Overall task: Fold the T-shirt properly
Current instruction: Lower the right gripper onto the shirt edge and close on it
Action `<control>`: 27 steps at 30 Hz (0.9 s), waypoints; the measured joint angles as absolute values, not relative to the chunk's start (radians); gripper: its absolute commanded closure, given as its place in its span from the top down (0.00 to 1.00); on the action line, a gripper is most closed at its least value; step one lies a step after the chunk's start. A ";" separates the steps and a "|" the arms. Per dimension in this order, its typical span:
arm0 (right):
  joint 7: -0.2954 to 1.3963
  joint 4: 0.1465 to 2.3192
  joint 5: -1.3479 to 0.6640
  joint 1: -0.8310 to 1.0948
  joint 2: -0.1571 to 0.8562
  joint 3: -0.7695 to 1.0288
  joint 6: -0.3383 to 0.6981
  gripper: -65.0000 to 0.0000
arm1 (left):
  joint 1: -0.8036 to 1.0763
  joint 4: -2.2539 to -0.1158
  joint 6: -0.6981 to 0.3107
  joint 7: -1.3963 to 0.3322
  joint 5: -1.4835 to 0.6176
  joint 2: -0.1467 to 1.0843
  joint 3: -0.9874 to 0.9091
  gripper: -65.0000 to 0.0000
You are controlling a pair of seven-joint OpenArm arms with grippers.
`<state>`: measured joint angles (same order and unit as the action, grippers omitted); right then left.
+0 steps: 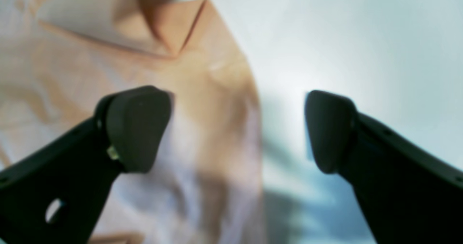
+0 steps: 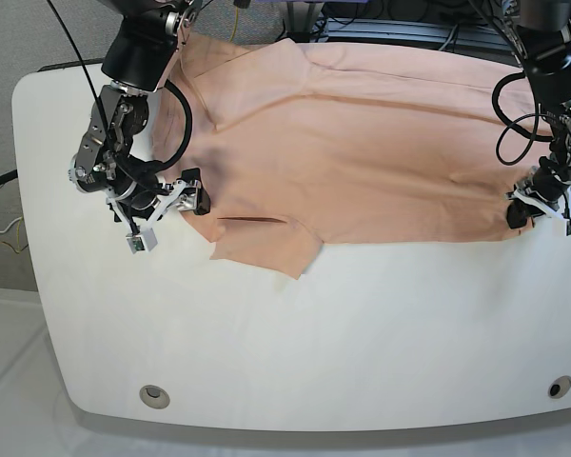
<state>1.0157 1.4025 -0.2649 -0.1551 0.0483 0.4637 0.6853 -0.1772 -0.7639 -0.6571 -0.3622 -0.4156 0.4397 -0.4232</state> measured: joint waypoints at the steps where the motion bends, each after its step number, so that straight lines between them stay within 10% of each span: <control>1: 1.000 1.385 -0.267 -0.157 0.051 0.464 0.691 0.90 | -0.177 -0.764 -0.656 -0.363 -0.415 0.440 -0.423 0.04; 27: 0.878 1.333 -0.292 -0.134 0.010 0.356 0.705 0.90 | -0.177 -0.764 -0.656 -0.363 -0.416 0.441 -0.422 0.04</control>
